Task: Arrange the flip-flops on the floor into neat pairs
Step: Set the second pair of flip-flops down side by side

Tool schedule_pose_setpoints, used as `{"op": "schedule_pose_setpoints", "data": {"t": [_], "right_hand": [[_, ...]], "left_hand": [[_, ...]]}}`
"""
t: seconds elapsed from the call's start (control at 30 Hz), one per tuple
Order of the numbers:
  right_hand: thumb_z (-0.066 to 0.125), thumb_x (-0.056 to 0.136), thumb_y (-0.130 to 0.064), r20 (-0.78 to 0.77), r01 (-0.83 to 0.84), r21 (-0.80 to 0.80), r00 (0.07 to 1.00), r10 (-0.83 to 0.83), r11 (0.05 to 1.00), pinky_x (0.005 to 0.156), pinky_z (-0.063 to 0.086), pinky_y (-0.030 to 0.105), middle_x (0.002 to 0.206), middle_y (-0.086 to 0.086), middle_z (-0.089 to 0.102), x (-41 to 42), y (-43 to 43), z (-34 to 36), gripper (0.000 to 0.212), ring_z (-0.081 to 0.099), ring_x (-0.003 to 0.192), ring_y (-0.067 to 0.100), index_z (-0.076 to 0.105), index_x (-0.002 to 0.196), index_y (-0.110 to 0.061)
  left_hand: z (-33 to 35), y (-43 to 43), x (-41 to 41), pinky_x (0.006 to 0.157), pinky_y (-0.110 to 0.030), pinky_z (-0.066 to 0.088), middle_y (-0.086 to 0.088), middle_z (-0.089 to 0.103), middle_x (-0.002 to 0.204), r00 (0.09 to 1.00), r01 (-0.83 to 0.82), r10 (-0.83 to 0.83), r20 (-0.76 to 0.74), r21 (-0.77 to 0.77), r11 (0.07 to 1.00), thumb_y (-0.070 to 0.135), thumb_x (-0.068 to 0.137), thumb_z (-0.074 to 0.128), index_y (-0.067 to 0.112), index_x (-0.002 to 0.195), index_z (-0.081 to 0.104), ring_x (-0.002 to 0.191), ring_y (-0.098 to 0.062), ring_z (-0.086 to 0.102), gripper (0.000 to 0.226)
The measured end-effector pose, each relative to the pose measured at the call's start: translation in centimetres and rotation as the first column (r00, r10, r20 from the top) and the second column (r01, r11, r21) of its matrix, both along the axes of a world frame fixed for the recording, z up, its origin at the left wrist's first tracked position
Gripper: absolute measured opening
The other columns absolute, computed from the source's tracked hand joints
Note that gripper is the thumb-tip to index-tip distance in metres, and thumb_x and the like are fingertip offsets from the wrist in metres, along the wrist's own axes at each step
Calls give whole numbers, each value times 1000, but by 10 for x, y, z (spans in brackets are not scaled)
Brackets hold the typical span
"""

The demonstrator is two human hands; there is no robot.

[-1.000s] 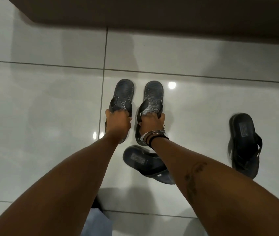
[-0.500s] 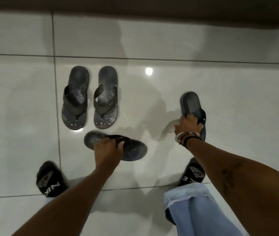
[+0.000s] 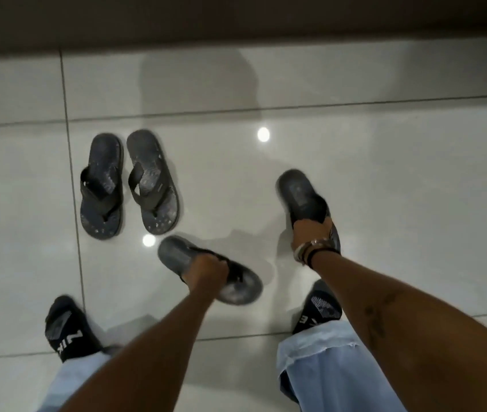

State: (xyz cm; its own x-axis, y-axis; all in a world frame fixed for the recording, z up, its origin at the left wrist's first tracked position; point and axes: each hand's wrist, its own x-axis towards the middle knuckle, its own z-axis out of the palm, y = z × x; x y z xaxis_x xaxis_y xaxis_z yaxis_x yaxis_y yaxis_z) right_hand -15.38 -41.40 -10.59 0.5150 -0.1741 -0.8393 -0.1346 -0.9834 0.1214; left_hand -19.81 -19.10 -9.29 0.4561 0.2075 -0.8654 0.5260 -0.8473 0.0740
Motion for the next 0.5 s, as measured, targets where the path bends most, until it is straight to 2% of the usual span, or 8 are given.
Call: {"op": "schedule_pose_setpoints", "data": {"t": [0.07, 0.17, 0.33, 0.4, 0.5], "right_hand": [[56, 86, -21, 40, -38, 19, 999, 37, 999, 113, 25, 51, 93, 3, 67, -8, -11, 5, 12, 64, 99, 26, 64, 95, -18], [59, 80, -20, 86, -29, 62, 996, 24, 998, 107, 31, 46, 87, 2, 65, -10, -30, 13, 3, 65, 90, 26, 57, 82, -22], [58, 79, -18, 187, 16, 132, 982, -41, 991, 106, 31, 46, 88, 3, 68, 0, -37, 15, 5, 64, 87, 27, 56, 79, -23], [59, 80, -18, 195, 63, 169, 976, -96, 984, 106, 33, 47, 89, 4, 68, 6, -37, 10, 4, 62, 91, 28, 59, 82, -22], [58, 82, -19, 211, 81, 180, 970, -119, 980, 100, 36, 45, 79, 2, 62, 12, -30, -3, 4, 62, 89, 28, 56, 79, -22]], "left_hand": [[18, -30, -11, 73, -35, 50, -6, 71, 107, 992, 125, -126, -17, -32, 992, 20, 87, 58, 11, 106, 72, 102, -31, 67, 25], [28, -74, -14, 66, -36, 37, -11, 70, 96, 943, 332, -330, 38, -110, 937, 20, 88, 51, 12, 87, 71, 93, -34, 65, 21], [17, -116, 38, 82, -39, 39, -6, 70, 97, 880, 463, -447, 161, -86, 882, 27, 88, 54, 21, 79, 56, 96, -30, 62, 11], [4, -119, 57, 83, -41, 36, -5, 72, 93, 810, 570, -552, 197, -43, 821, 27, 87, 56, 22, 74, 52, 93, -30, 63, 15], [-14, -121, 68, 82, -41, 31, -3, 72, 89, 710, 683, -658, 250, -20, 730, 28, 88, 55, 23, 74, 53, 90, -27, 62, 16]]}}
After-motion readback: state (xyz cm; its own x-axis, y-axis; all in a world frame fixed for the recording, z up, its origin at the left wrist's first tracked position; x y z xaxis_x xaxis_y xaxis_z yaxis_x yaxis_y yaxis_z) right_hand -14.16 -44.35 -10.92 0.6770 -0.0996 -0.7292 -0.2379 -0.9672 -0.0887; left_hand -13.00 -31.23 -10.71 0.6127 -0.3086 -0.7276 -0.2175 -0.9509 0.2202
